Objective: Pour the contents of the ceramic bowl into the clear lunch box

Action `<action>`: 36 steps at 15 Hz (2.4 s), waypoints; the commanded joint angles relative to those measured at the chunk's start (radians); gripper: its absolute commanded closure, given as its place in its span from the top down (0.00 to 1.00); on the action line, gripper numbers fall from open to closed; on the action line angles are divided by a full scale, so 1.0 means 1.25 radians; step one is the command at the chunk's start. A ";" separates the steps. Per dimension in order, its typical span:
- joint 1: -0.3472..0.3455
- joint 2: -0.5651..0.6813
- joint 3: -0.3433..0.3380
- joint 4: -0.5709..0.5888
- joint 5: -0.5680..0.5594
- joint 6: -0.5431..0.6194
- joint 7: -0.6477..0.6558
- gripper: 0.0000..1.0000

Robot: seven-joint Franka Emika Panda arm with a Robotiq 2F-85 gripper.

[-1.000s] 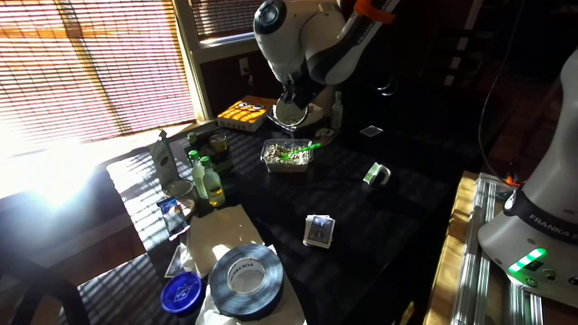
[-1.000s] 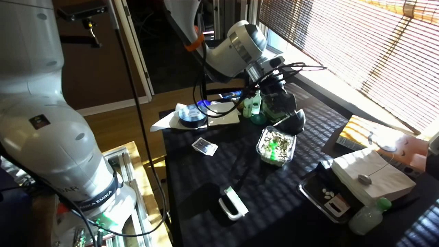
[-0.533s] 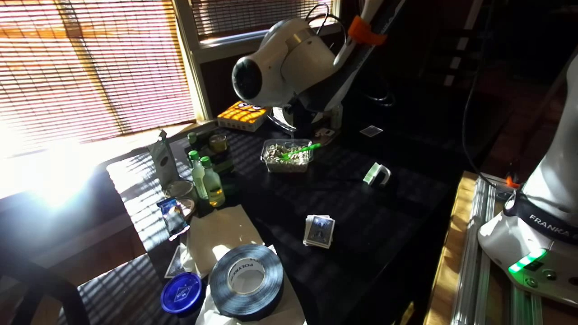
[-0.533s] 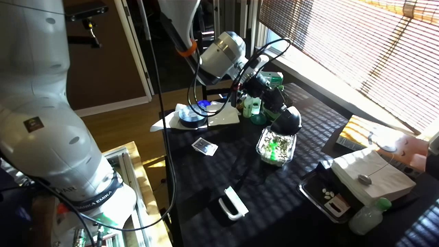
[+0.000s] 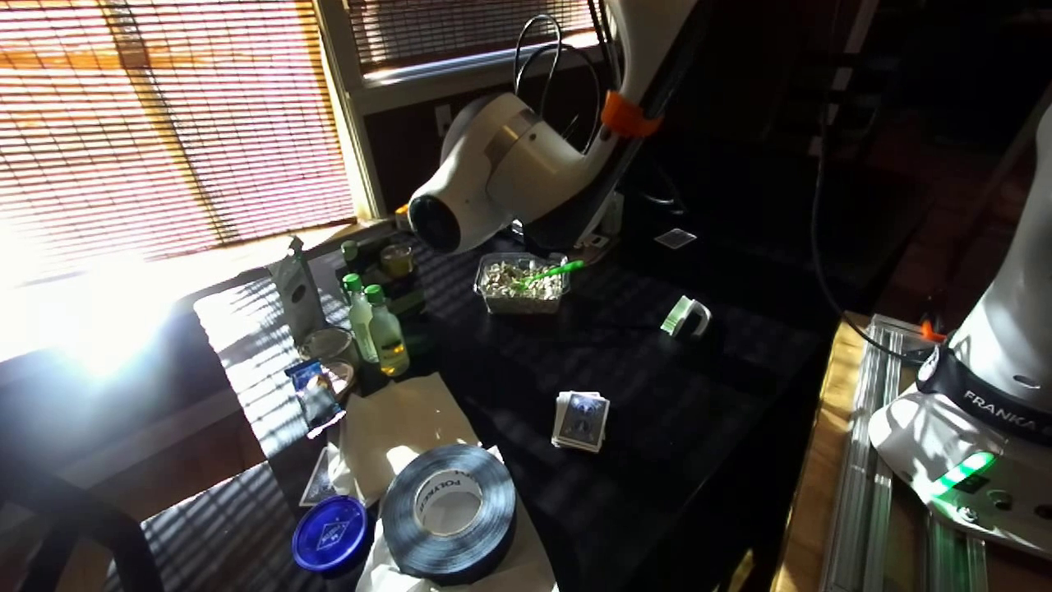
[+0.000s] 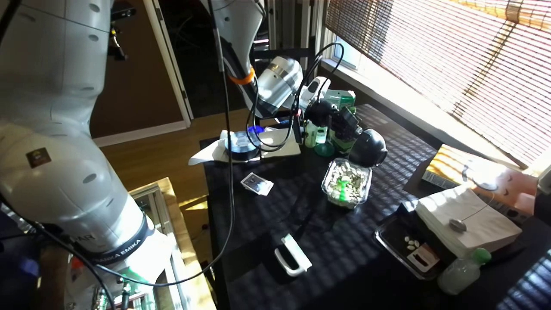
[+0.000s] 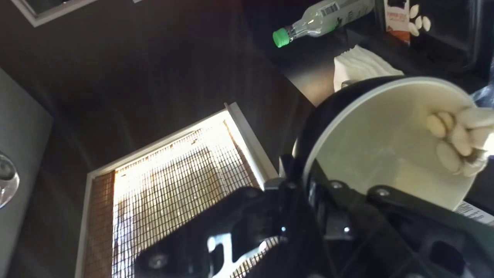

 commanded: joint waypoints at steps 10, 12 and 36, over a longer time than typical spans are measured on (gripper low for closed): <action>-0.089 0.083 0.079 0.117 -0.018 -0.107 0.008 0.02; -0.135 0.050 0.079 0.120 0.003 -0.037 -0.013 0.02; -0.249 -0.011 -0.062 0.125 0.820 0.690 -0.292 0.02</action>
